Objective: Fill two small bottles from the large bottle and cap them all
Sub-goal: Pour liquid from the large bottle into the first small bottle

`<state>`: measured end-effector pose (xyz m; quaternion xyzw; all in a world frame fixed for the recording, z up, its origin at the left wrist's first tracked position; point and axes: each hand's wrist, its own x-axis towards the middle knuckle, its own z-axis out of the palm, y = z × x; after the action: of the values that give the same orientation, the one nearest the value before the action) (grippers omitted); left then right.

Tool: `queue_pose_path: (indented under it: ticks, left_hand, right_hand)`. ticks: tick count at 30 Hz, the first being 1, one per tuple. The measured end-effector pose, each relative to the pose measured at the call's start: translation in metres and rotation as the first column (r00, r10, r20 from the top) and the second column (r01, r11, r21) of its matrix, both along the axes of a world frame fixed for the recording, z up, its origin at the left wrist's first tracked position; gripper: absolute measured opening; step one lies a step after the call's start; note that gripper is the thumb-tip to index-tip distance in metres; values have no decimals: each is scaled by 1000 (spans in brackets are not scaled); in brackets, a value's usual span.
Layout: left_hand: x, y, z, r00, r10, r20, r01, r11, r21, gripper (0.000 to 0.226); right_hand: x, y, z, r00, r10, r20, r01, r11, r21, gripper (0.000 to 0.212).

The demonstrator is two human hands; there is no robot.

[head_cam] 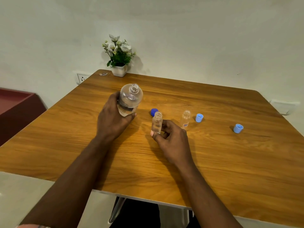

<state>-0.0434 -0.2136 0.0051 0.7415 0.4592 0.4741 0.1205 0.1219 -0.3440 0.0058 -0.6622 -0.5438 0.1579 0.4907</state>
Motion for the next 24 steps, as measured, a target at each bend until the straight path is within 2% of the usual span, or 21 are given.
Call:
queue_pose_path:
  ticks: [7,18,24]
  left_hand:
    - [0,2,-1,999,-10,45,13,998,-59,87]
    - [-2,4,-1,992,-31,124,49,988,-145,86]
    - [-3,3,0,991,-37,129,59,984,-170,89]
  right_hand:
    - [5,4,-2,994,-88,67,85,995,42,32]
    - [2,25,3,968,-205,143,219,971,-93,19]
    - [-5,34,5,943,-268,199,295,947,-123,22]
